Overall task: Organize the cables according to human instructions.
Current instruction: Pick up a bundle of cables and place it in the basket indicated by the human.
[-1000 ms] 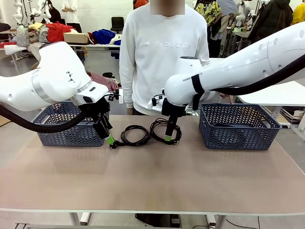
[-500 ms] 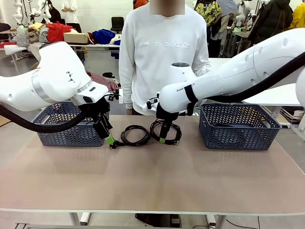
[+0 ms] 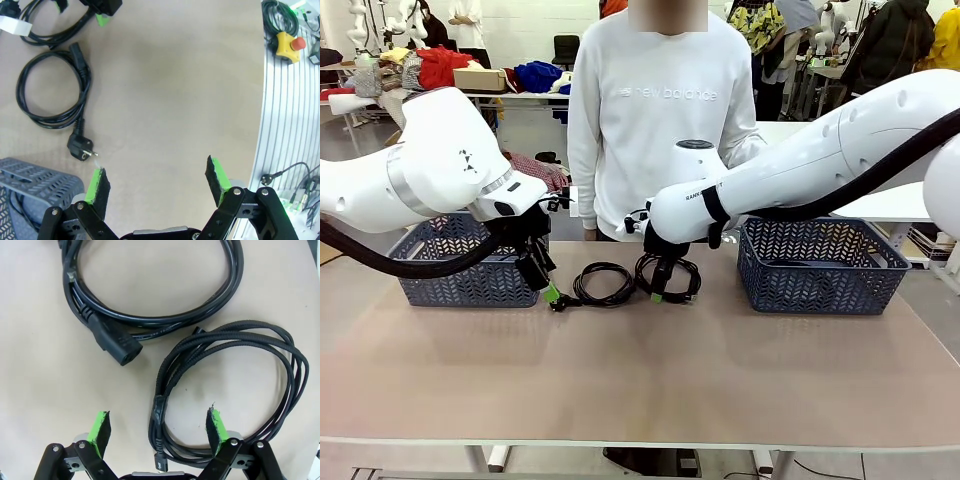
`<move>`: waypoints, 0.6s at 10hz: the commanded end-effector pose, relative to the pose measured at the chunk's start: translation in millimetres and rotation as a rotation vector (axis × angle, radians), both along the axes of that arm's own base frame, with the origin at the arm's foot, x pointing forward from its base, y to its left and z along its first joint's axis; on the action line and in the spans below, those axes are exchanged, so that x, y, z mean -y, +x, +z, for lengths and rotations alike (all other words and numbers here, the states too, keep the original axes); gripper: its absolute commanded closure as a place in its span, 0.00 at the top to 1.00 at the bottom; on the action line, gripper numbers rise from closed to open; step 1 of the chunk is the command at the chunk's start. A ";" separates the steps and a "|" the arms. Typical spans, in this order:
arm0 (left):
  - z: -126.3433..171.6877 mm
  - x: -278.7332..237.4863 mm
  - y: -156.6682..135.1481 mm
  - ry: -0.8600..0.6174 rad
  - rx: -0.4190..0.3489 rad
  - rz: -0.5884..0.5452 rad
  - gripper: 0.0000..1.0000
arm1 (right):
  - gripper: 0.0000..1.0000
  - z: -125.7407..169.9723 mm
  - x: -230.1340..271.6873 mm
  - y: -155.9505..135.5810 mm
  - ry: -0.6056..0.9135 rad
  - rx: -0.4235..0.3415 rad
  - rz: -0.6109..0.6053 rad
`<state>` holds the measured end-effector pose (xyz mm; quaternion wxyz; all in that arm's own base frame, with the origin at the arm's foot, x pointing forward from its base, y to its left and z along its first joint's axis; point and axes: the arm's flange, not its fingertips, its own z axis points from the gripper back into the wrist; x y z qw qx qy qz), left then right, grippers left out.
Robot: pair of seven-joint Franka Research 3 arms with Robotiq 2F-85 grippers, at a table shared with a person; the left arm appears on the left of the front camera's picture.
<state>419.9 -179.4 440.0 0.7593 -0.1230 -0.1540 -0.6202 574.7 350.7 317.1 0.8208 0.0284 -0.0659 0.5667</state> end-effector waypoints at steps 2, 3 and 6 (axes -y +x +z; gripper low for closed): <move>0.5 -1.3 0.0 0.002 0.002 0.005 1.00 | 1.00 -4.1 -10.9 9.9 -0.033 0.006 -0.031; 0.5 -1.3 0.0 0.002 0.002 0.005 1.00 | 1.00 -5.4 -10.8 11.1 -0.032 0.006 -0.032; 0.5 -1.3 0.0 0.002 0.002 0.005 1.00 | 1.00 -8.1 -11.2 16.1 -0.026 -0.011 -0.036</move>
